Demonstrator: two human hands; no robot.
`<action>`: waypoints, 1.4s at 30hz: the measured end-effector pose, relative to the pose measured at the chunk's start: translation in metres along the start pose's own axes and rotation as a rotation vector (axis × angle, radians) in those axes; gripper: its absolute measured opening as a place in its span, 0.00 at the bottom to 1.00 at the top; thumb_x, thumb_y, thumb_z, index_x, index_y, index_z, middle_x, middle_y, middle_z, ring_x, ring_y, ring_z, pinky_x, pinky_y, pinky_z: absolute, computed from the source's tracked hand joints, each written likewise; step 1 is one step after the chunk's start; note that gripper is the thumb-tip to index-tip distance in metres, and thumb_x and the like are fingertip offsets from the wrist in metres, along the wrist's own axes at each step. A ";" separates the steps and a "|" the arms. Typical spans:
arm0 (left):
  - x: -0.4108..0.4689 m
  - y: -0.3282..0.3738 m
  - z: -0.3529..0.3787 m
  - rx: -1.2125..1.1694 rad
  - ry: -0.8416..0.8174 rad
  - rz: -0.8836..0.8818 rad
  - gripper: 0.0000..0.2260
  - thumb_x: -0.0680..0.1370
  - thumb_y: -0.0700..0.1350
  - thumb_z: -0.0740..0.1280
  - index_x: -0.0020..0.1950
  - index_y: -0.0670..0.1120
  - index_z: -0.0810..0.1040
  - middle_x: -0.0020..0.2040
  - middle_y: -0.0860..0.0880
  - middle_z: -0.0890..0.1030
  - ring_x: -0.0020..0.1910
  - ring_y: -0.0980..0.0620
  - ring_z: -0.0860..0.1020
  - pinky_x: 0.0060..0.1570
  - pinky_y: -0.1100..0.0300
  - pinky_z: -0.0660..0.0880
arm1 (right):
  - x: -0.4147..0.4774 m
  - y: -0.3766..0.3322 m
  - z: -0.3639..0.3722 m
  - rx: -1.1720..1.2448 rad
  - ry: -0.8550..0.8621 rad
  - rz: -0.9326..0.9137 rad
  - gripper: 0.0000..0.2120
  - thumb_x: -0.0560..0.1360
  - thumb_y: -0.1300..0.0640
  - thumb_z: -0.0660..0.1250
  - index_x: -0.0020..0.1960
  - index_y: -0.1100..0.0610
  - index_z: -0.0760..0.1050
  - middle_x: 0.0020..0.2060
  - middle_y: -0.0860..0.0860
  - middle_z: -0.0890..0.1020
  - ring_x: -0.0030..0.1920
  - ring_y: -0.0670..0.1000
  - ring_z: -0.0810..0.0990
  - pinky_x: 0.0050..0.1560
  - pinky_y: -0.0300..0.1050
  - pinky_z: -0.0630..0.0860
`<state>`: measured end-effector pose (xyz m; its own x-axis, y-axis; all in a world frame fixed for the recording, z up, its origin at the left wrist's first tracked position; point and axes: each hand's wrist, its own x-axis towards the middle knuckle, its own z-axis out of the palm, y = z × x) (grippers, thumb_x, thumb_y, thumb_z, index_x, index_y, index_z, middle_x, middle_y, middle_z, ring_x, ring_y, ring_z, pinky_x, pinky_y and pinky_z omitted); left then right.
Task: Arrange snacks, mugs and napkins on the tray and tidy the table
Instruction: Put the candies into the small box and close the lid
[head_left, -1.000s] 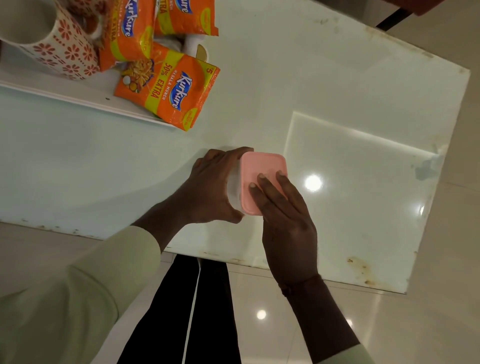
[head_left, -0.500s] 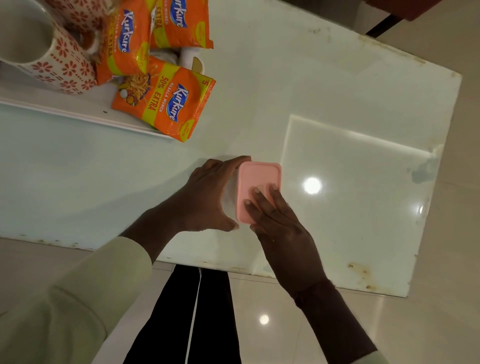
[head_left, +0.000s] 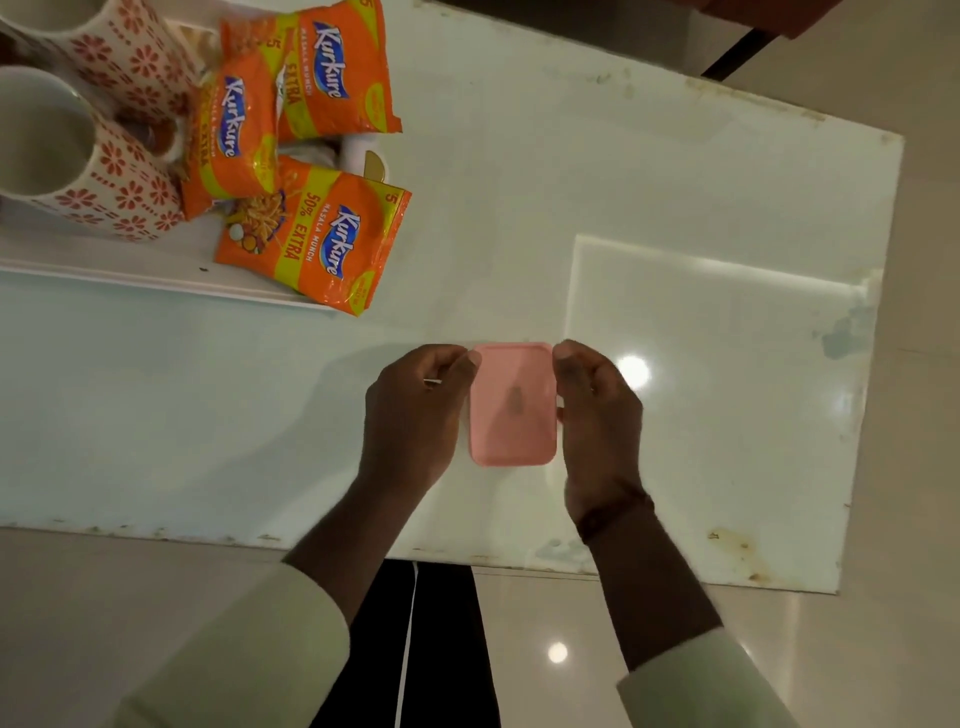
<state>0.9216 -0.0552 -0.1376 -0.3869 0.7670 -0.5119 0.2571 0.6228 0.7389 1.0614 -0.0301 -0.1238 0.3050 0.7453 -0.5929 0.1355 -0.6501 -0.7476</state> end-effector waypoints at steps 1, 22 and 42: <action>-0.002 0.001 0.003 -0.019 0.006 -0.014 0.08 0.78 0.53 0.66 0.51 0.52 0.82 0.44 0.58 0.83 0.46 0.56 0.81 0.50 0.54 0.79 | 0.003 0.000 0.006 0.075 -0.006 0.076 0.05 0.77 0.50 0.69 0.50 0.49 0.82 0.45 0.43 0.85 0.47 0.46 0.82 0.41 0.39 0.78; -0.056 -0.029 -0.002 -0.050 0.044 -0.165 0.14 0.73 0.57 0.71 0.54 0.51 0.83 0.41 0.60 0.84 0.40 0.65 0.81 0.42 0.70 0.77 | -0.046 0.048 -0.017 0.091 -0.008 0.172 0.04 0.71 0.51 0.75 0.46 0.44 0.85 0.45 0.42 0.87 0.45 0.40 0.84 0.38 0.30 0.78; 0.031 0.035 -0.021 0.238 0.173 0.216 0.11 0.77 0.49 0.69 0.47 0.43 0.85 0.38 0.48 0.86 0.34 0.55 0.81 0.33 0.71 0.69 | 0.014 -0.026 0.043 0.267 0.090 0.202 0.09 0.69 0.60 0.78 0.33 0.52 0.83 0.26 0.47 0.83 0.27 0.44 0.79 0.37 0.40 0.81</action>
<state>0.9000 -0.0125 -0.1186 -0.4396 0.8603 -0.2584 0.5405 0.4831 0.6889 1.0214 0.0034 -0.1261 0.3840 0.5817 -0.7170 -0.1838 -0.7128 -0.6768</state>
